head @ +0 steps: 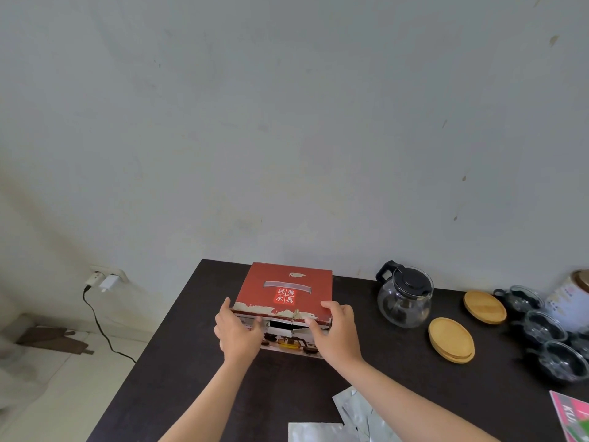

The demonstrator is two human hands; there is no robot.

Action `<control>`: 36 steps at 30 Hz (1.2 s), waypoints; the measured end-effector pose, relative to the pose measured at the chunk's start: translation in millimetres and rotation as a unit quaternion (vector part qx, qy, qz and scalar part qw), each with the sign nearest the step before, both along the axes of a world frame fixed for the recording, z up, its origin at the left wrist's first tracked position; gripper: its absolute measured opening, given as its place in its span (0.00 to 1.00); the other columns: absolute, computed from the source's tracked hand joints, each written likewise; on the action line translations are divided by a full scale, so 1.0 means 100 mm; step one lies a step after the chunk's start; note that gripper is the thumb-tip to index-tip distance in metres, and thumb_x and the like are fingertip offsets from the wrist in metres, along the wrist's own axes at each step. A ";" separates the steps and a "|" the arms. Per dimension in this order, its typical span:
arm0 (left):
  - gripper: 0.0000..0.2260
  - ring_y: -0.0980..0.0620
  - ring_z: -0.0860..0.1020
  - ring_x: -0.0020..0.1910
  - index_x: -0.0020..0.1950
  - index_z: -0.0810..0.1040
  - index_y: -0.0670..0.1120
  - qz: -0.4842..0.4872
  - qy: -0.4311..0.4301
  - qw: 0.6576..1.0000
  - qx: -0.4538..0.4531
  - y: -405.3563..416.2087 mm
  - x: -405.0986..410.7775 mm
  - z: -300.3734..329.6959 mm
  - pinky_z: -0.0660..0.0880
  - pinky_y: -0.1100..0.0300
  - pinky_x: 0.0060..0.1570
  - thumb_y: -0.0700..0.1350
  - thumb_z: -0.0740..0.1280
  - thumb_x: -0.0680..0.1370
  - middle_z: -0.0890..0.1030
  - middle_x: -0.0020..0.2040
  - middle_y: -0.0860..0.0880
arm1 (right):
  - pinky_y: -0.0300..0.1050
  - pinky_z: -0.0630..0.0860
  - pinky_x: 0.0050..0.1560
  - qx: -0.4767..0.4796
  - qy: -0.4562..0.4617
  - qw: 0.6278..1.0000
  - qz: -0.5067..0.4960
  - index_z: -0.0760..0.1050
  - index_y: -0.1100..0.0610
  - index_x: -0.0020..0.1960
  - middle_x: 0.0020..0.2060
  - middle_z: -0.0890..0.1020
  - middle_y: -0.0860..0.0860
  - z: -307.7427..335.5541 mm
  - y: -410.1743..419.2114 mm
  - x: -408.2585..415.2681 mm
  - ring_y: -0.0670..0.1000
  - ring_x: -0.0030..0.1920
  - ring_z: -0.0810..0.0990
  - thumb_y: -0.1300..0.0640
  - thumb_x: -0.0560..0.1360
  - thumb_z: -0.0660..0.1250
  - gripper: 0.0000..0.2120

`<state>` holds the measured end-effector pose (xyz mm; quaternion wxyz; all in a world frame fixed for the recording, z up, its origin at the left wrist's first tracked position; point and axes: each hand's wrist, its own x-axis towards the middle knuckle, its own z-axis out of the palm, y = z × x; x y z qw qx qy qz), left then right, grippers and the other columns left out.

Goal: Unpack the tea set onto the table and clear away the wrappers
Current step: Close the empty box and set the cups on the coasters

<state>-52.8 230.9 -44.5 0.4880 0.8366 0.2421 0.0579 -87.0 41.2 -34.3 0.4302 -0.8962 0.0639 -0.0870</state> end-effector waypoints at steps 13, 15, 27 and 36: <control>0.38 0.44 0.66 0.66 0.72 0.60 0.50 0.000 -0.011 1.000 0.003 0.01 -0.01 0.04 0.69 0.41 0.62 0.43 0.77 0.68 0.70 0.66 0.47 | 0.32 0.73 0.50 -0.002 -0.003 1.000 -0.003 0.67 0.52 0.66 0.59 0.68 0.49 0.00 0.00 0.02 0.43 0.54 0.71 0.47 0.74 0.69 0.23; 0.39 0.44 0.66 0.66 0.72 0.59 0.51 0.002 -0.003 1.000 0.000 0.01 0.01 0.06 0.69 0.40 0.63 0.42 0.77 0.68 0.70 0.65 0.47 | 0.31 0.73 0.50 -0.001 -0.003 1.000 -0.002 0.68 0.52 0.66 0.59 0.68 0.49 -0.02 0.00 0.02 0.43 0.55 0.73 0.47 0.74 0.69 0.23; 0.41 0.41 0.64 0.64 0.73 0.53 0.58 0.039 0.059 0.993 -0.091 -0.04 0.15 0.18 0.70 0.43 0.59 0.36 0.72 0.69 0.65 0.67 0.43 | 0.31 0.73 0.49 -0.016 0.004 1.000 -0.003 0.68 0.52 0.63 0.58 0.66 0.48 -0.04 0.01 0.03 0.44 0.55 0.72 0.47 0.73 0.71 0.23; 0.28 0.44 0.68 0.63 0.67 0.66 0.55 -0.023 -0.007 0.996 -0.081 0.07 0.01 0.03 0.71 0.43 0.63 0.46 0.74 0.71 0.66 0.64 0.47 | 0.33 0.74 0.52 -0.023 0.008 1.000 -0.006 0.69 0.54 0.64 0.60 0.66 0.48 -0.06 0.01 0.04 0.46 0.58 0.73 0.47 0.73 0.70 0.23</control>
